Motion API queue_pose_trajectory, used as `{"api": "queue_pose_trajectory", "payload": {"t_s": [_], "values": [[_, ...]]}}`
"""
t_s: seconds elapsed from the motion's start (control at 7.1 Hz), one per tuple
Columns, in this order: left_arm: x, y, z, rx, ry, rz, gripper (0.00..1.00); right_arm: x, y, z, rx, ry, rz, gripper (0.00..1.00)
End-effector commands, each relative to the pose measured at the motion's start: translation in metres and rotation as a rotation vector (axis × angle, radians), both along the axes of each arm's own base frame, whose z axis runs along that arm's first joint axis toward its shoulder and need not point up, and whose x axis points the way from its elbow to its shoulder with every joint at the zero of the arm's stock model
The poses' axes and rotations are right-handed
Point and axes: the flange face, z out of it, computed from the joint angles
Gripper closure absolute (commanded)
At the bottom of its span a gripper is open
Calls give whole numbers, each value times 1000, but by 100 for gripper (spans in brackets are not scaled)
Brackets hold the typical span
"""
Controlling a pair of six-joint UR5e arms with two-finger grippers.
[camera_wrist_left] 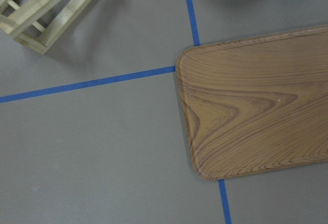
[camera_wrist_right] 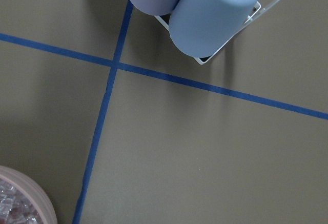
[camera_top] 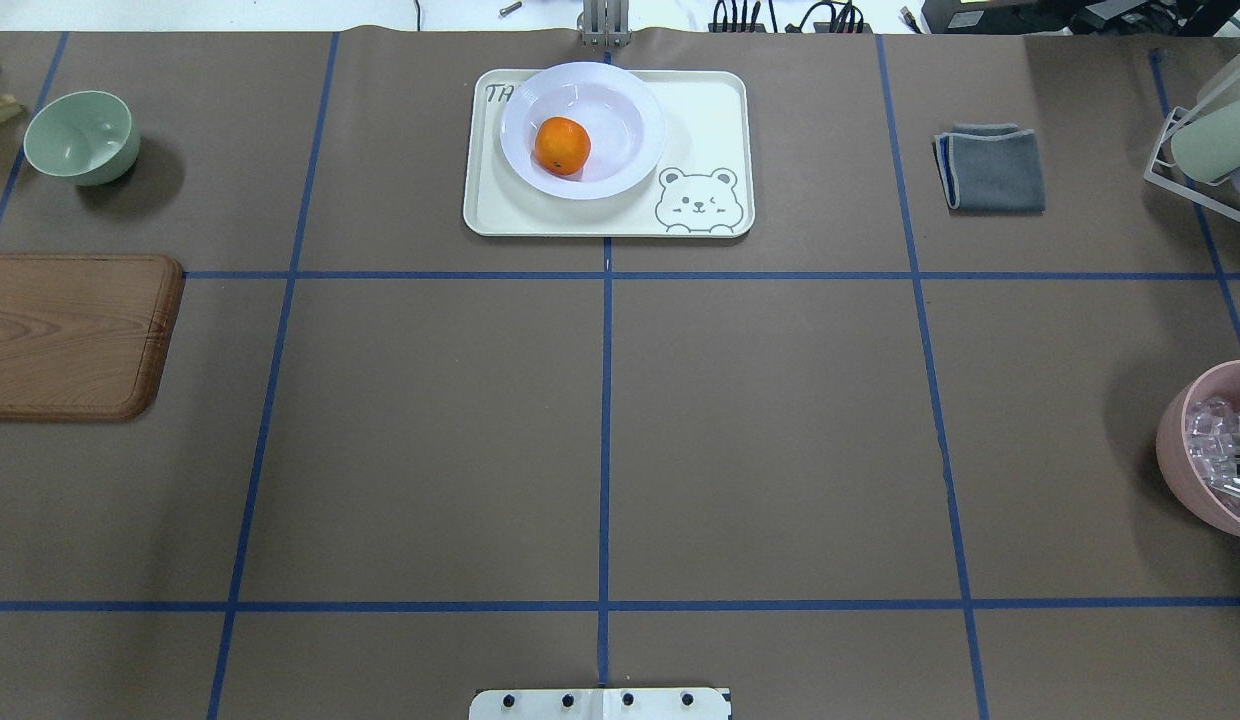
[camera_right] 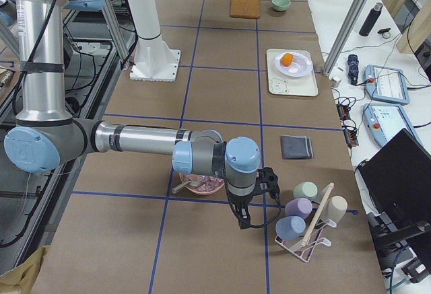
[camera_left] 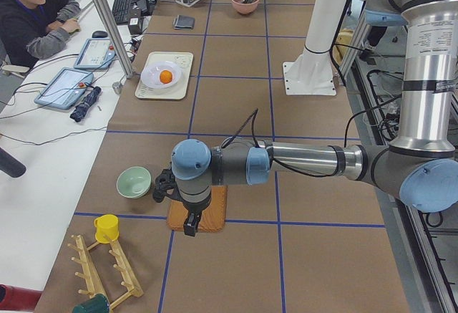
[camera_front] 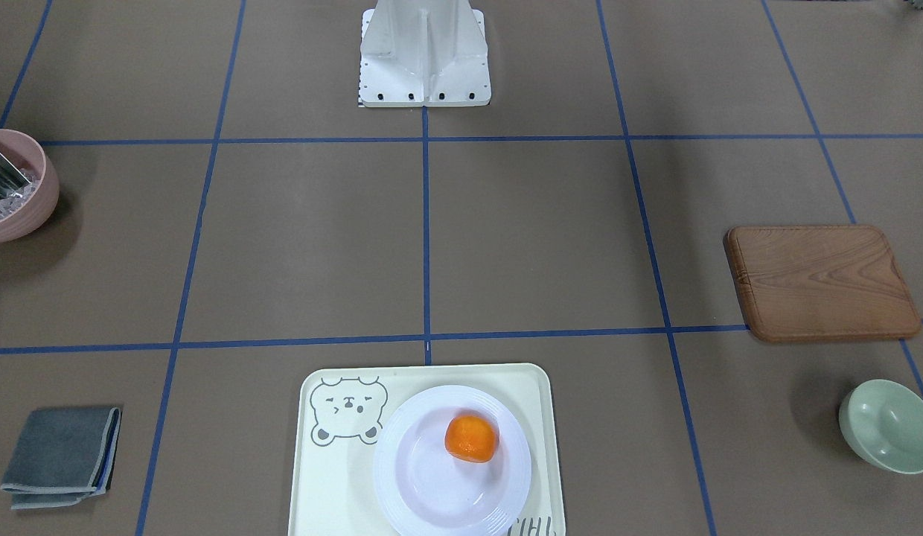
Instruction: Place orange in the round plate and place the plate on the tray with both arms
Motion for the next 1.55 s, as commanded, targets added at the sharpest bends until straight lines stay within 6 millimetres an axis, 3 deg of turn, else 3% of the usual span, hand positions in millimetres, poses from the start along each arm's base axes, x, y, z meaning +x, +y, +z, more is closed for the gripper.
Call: {"api": "queue_pose_trajectory", "payload": {"t_s": [0.0, 0.56, 1.41], "values": [[1, 6, 0, 5, 17, -1, 1, 0, 10, 11, -28, -2, 5, 0], [2, 8, -2, 8, 12, 0, 1, -2, 24, 24, -32, -1, 4, 0], [3, 8, 0, 5, 12, 2, 1, -3, 26, 31, -45, -2, 4, 0]]}}
